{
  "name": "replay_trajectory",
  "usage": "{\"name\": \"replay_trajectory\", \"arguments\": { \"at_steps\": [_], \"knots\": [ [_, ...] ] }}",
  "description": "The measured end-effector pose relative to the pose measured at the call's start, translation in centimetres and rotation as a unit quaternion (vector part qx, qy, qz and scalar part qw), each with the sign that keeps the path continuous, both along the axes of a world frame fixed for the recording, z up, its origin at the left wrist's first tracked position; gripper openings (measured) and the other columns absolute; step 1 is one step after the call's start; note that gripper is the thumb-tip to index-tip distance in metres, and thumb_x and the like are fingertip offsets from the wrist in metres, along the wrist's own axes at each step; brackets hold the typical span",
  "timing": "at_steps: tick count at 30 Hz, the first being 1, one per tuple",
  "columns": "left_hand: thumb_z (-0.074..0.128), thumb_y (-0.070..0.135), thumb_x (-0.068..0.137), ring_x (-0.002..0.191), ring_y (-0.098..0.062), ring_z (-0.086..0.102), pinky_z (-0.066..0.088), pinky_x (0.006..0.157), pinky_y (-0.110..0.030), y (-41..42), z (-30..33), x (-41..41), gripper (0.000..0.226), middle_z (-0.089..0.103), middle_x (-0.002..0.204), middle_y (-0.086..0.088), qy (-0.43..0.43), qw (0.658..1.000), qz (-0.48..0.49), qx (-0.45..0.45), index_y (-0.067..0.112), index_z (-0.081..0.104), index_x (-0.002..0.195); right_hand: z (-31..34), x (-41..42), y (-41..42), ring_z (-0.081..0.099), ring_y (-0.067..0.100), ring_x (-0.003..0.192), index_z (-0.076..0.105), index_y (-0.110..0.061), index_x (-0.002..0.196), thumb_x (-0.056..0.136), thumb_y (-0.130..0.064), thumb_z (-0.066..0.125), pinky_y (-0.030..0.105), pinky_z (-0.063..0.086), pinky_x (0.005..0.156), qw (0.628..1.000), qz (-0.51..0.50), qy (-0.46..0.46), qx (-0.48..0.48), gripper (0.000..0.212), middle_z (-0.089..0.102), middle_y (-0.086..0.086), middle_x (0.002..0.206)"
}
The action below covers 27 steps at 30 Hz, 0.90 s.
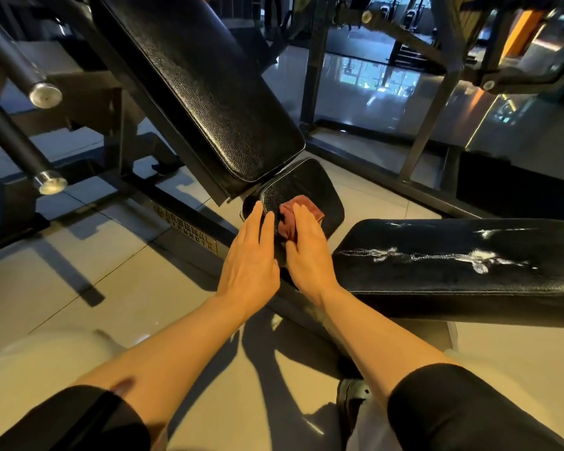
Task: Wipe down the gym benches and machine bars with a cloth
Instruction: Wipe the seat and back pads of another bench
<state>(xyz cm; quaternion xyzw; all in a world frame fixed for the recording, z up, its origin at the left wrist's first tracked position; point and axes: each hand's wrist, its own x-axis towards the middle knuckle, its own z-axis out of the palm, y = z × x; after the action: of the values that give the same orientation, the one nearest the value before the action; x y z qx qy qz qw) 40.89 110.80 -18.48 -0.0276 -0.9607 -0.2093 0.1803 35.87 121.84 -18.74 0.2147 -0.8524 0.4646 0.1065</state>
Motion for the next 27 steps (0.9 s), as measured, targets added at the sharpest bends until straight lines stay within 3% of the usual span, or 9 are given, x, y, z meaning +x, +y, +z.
{"name": "replay_trajectory", "arguments": {
  "at_steps": [2,5,7,10,16,19,21,24,27],
  "knots": [
    [0.062,0.006,0.084,0.147,-0.028,0.009,0.025,0.117,-0.039,-0.2,-0.2,0.1,0.085,-0.001,0.161,-0.014,0.000,1.000,-0.006,-0.013,0.005,0.012,0.152,-0.5,-0.1,1.3,0.039,0.002,0.126,0.043,-0.018,0.143,0.092,0.005,0.050,0.014,0.030,0.107,1.000,-0.014,-0.014,0.014,0.056,0.045,-0.003,0.142],
    [0.060,0.008,0.086,0.148,-0.026,0.007,0.024,0.118,-0.037,-0.3,-0.2,0.2,0.085,-0.007,0.161,-0.011,-0.006,1.000,-0.013,-0.015,0.007,0.007,0.153,-0.7,-0.9,1.8,0.045,0.018,0.132,0.041,-0.019,0.145,0.095,-0.002,0.052,0.032,0.038,0.108,0.991,-0.106,-0.080,-0.005,0.054,0.047,0.002,0.145],
    [0.060,0.009,0.087,0.148,-0.024,0.005,0.021,0.119,-0.037,0.0,-0.1,0.2,0.086,-0.008,0.161,-0.010,-0.003,1.000,-0.008,-0.006,0.008,0.006,0.153,-0.5,-0.5,0.9,0.046,0.020,0.131,0.044,-0.019,0.142,0.094,-0.003,0.054,0.035,0.040,0.107,0.995,-0.086,-0.038,0.021,0.051,0.049,0.002,0.141],
    [0.063,0.008,0.086,0.148,-0.022,0.004,0.019,0.120,-0.038,0.5,-0.1,0.1,0.090,-0.006,0.161,-0.009,-0.004,1.000,0.005,0.023,0.008,0.003,0.154,0.1,0.3,0.2,0.038,0.018,0.138,0.041,-0.018,0.146,0.095,-0.005,0.054,0.029,0.029,0.112,0.997,0.005,0.037,0.066,0.054,0.044,0.003,0.148],
    [0.058,0.008,0.089,0.148,-0.017,-0.001,0.009,0.118,-0.026,1.2,-0.1,0.3,0.087,-0.013,0.161,-0.004,-0.003,0.999,0.023,0.049,0.008,0.000,0.154,2.2,-3.9,2.0,0.046,0.020,0.128,0.049,-0.017,0.139,0.095,0.001,0.049,0.019,0.030,0.097,0.996,-0.042,-0.074,0.017,0.048,0.052,0.004,0.138],
    [0.058,0.005,0.087,0.148,-0.018,0.000,0.009,0.118,-0.026,1.5,-0.1,0.1,0.085,-0.008,0.162,-0.006,0.003,0.998,0.030,0.057,0.007,0.004,0.154,2.5,-3.4,1.2,0.045,0.021,0.127,0.050,-0.016,0.137,0.093,-0.003,0.053,0.019,0.027,0.094,0.997,-0.022,-0.042,0.054,0.046,0.052,0.005,0.138],
    [0.058,0.002,0.085,0.148,-0.018,0.002,0.012,0.119,-0.028,1.4,-0.1,-0.1,0.086,-0.003,0.162,-0.007,0.007,0.997,0.039,0.059,0.007,0.006,0.153,2.7,-2.6,0.5,0.040,0.020,0.132,0.047,-0.014,0.141,0.095,-0.011,0.056,0.018,0.025,0.099,0.995,0.030,0.002,0.090,0.047,0.047,0.006,0.144],
    [0.060,0.007,0.087,0.148,-0.018,0.005,0.011,0.119,-0.029,1.1,0.0,-0.4,0.086,0.002,0.162,-0.007,0.009,0.998,0.052,0.040,0.008,0.007,0.154,3.0,-4.2,1.1,0.027,0.020,0.144,0.038,-0.019,0.148,0.098,-0.014,0.053,0.028,0.019,0.114,0.992,0.043,-0.003,0.119,0.052,0.033,0.004,0.156],
    [0.060,0.007,0.087,0.147,-0.019,0.008,0.013,0.120,-0.030,0.8,0.1,-0.6,0.084,0.007,0.161,-0.007,0.016,0.998,0.056,0.027,0.008,0.009,0.154,3.3,-6.6,2.2,0.034,0.021,0.140,0.041,-0.020,0.146,0.097,-0.013,0.052,0.029,0.025,0.111,0.996,0.007,-0.052,0.078,0.051,0.040,0.003,0.151]
  ]
}}
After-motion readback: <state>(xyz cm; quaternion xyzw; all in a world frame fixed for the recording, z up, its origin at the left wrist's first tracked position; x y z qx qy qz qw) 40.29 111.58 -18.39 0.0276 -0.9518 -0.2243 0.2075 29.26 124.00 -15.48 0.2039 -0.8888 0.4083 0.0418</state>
